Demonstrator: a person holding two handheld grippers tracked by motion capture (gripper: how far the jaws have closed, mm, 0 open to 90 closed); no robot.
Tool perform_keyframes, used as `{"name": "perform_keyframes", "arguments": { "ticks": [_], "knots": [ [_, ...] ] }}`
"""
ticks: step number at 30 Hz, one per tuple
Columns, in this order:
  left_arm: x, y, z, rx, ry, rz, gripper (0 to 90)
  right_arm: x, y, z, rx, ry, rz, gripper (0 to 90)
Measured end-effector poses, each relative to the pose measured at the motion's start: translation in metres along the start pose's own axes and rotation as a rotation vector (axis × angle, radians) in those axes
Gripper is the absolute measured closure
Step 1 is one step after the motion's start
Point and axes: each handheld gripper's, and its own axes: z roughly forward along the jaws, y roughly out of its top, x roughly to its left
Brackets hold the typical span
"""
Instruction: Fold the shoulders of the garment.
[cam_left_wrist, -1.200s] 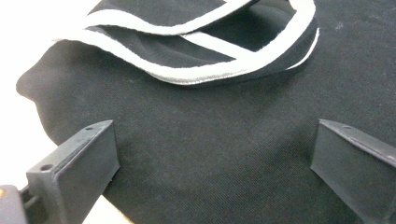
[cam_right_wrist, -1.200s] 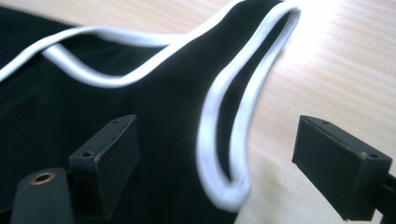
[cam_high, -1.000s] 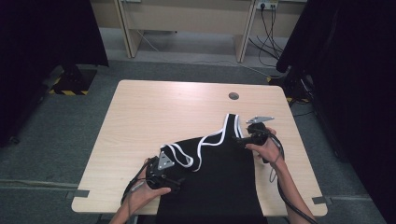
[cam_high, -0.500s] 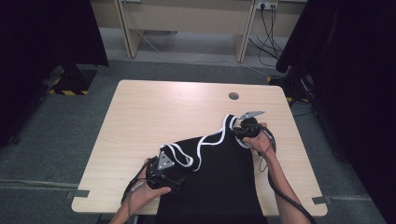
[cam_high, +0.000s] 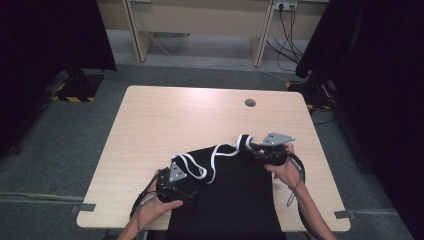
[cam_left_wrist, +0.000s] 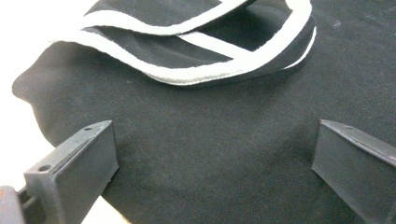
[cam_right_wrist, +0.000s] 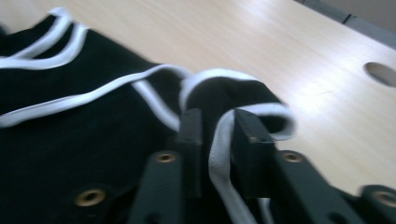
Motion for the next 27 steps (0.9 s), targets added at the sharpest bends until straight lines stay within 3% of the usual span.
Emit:
{"name": "perform_keyframes", "arguments": {
  "ticks": [3, 5, 10, 12, 14, 17, 22, 24, 26, 27],
  "knots": [
    [0.000, 0.000, 0.000, 0.000, -0.001, 0.000, 0.0, 0.015, -0.010, -0.006, 0.020, 0.050, -0.022, 56.0],
    [0.000, 0.000, 0.000, 0.000, 0.000, 0.000, 0.0, 0.017, -0.012, -0.010, 0.021, 0.064, -0.009, 51.2],
    [0.000, 0.000, 0.000, 0.000, 0.000, 0.000, 0.0, -0.006, 0.006, -0.009, -0.005, 0.025, 0.114, 44.1],
    [0.000, 0.000, 0.000, 0.000, -0.001, 0.000, 0.0, -0.018, 0.014, 0.000, -0.003, 0.025, 0.187, 41.5],
    [0.000, 0.000, 0.000, 0.000, -0.001, 0.000, 0.0, -0.029, 0.021, 0.011, 0.004, 0.021, 0.227, 40.0],
    [0.000, 0.000, 0.000, 0.000, 0.000, 0.000, 0.0, -0.040, 0.028, 0.030, 0.054, -0.001, 0.264, 37.3],
    [0.000, 0.000, 0.000, -0.002, 0.000, 0.000, 0.0, -0.049, 0.030, 0.064, 0.153, -0.015, 0.276, 34.0],
    [0.000, 0.000, 0.000, -0.002, 0.000, 0.000, 0.0, -0.050, 0.027, 0.076, 0.188, -0.004, 0.270, 36.8],
    [0.000, 0.000, 0.000, -0.002, 0.000, -0.001, 0.0, -0.050, 0.022, 0.084, 0.222, 0.024, 0.256, 55.2],
    [0.000, 0.000, 0.000, 0.000, -0.001, 0.001, 0.0, -0.050, 0.020, 0.085, 0.208, 0.037, 0.240, 64.4]
  ]
}}
